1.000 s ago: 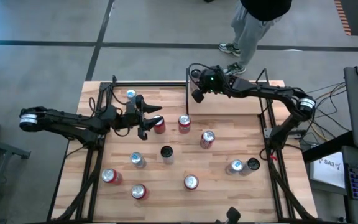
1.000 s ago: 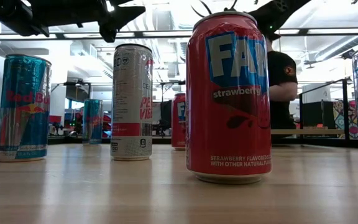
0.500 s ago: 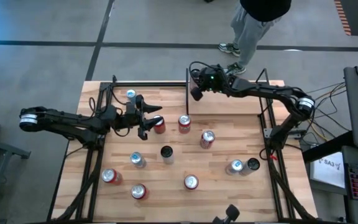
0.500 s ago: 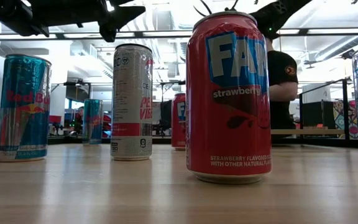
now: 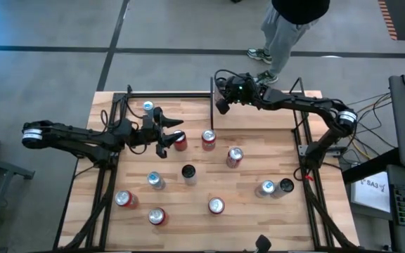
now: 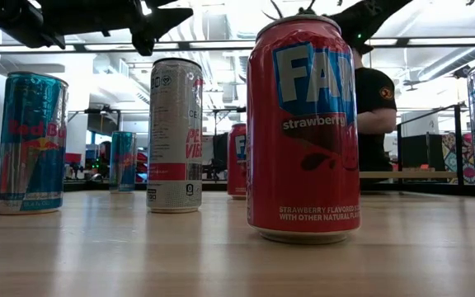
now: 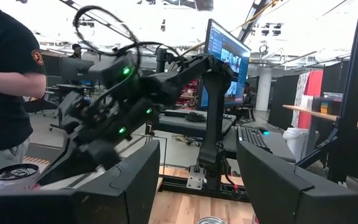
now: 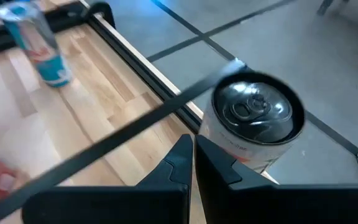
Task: Place canned beverage on shelf
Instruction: Put the top red black soda can on the shelf
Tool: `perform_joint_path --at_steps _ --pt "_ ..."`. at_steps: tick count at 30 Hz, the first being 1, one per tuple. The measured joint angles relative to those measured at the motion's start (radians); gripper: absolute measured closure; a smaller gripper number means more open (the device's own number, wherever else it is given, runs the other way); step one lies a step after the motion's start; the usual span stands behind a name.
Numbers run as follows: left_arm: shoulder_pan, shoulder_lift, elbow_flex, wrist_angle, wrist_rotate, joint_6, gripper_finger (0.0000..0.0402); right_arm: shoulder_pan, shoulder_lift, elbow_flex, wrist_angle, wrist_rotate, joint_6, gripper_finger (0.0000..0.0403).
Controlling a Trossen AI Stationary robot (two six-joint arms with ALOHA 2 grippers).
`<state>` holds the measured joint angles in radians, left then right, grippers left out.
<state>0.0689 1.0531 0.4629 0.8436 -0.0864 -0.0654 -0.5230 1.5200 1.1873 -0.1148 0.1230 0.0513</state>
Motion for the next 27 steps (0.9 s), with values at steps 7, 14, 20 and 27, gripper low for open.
perform_joint_path --at_steps 7,14,20,27 --pt "0.0 0.0 0.0 0.0 0.0 0.005 0.0201 0.038 -0.122 -0.013 -0.035 -0.107 -0.019 0.0394" --pt "0.0 0.002 0.0 -0.033 0.096 -0.047 0.0201 0.114 -0.272 -0.021 -0.228 -0.362 0.047 0.0394" --pt "0.0 0.002 0.0 -0.033 0.122 -0.053 0.0201 0.226 -0.346 -0.027 -0.408 -0.436 0.166 0.0393" --pt "-0.004 0.01 0.103 -0.242 0.131 -0.055 0.0201 0.352 -0.365 -0.03 -0.56 -0.445 0.201 0.0394"
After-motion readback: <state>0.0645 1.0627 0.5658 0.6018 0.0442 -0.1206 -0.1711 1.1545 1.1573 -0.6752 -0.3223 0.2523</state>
